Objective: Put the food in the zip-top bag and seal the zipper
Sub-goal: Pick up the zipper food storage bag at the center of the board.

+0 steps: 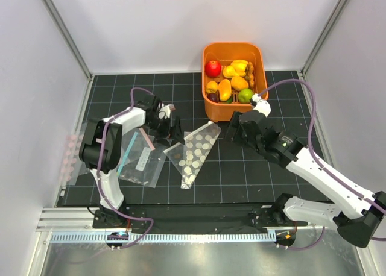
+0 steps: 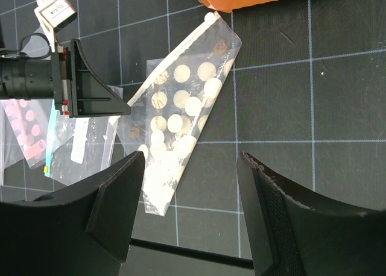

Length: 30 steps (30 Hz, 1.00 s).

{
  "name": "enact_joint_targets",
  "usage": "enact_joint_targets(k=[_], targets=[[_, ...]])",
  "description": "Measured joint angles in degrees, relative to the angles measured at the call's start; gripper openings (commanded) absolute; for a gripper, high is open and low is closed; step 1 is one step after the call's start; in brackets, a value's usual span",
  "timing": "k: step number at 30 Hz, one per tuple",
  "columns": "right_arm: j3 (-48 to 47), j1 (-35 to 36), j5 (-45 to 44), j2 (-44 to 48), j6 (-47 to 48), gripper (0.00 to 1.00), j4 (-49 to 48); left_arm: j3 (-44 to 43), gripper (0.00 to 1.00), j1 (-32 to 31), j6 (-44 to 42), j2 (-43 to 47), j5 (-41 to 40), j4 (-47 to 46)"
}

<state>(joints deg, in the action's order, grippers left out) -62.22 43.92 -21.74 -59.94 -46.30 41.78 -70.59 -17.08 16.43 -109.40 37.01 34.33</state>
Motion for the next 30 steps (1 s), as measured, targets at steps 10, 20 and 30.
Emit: enact_joint_targets(k=[10, 20, 30], targets=[[-0.1, 0.0, 0.1, -2.9, 0.2, 0.7, -1.1, 2.6, 1.0, -2.2, -0.9, 4.2, -11.4, -0.3], [-0.9, 0.0, 0.0, -3.7, 1.0, 0.7, -1.6, 3.0, 0.77, -11.3, -1.7, 5.0, -24.1, -0.9], [-1.0, 0.0, -0.3, -3.7, 2.4, 0.7, -2.3, 1.7, 0.0, -15.7, -0.2, 2.7, -31.6, -0.8]])
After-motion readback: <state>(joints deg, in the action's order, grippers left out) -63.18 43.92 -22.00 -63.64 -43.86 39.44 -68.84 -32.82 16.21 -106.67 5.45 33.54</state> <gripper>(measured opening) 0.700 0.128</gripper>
